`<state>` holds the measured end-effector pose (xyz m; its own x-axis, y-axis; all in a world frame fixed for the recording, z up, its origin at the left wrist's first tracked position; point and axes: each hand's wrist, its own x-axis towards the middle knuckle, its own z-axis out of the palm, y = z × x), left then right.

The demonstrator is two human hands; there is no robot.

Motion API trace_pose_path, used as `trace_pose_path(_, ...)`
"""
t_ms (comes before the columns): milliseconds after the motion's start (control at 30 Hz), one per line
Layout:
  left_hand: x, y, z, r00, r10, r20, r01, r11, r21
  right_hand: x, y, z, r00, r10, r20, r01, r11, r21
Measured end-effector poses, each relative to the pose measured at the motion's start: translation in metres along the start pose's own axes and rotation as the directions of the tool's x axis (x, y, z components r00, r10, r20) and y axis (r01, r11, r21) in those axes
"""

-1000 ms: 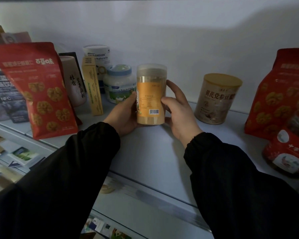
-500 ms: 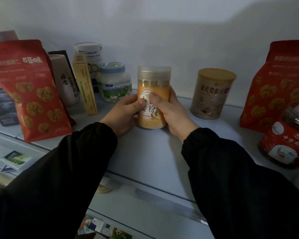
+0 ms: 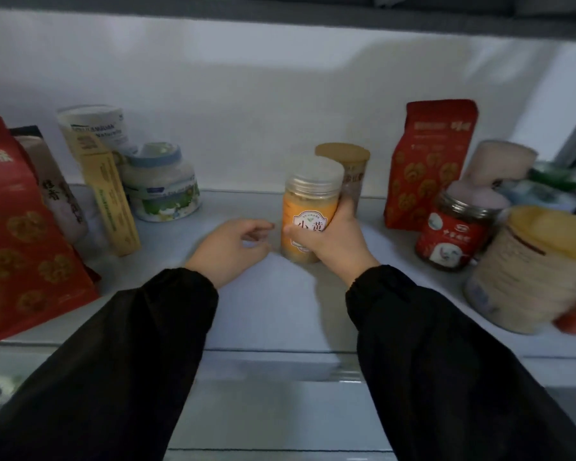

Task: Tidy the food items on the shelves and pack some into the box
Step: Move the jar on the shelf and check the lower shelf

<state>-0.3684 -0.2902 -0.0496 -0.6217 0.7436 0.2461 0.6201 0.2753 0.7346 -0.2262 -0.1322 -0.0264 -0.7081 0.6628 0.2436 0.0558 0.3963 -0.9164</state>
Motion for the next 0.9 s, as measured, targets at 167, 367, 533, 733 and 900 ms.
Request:
trace_pose_path(167, -0.007, 0.008, -0.004, 0.990, 0.051, 0.128, -0.065, 0.993, 0.103, -0.026, 0.009, -0.040, 0.973, 0.062, -0.223, -0.090, 0.989, -0.120)
trace_pose_path(367, -0.011, 0.018, -0.002, 0.943, -0.048, 0.330, -0.143, 0.836, 0.530, -0.045, 0.016, -0.050, 0.935, 0.127, -0.331, -0.271, 0.858, -0.437)
trace_pose_path(533, -0.016, 0.022, -0.003, 0.951, -0.031, 0.307, -0.141, 0.841, 0.522, -0.058, 0.003, -0.043, 0.934, 0.042, -0.354, -0.245, 0.797, -0.552)
trace_pose_path(733, -0.010, 0.018, -0.002, 0.953, -0.030, 0.301, -0.131, 0.855, 0.502, -0.068, 0.004, -0.038, 0.973, 0.227, -0.052, -0.193, 0.660, -0.726)
trace_pose_path(900, -0.013, 0.019, -0.004, 0.951, -0.049, 0.305, -0.118, 0.855, 0.505, -0.071, -0.002, -0.037, 0.961, 0.269, -0.057, -0.215, 0.605, -0.766)
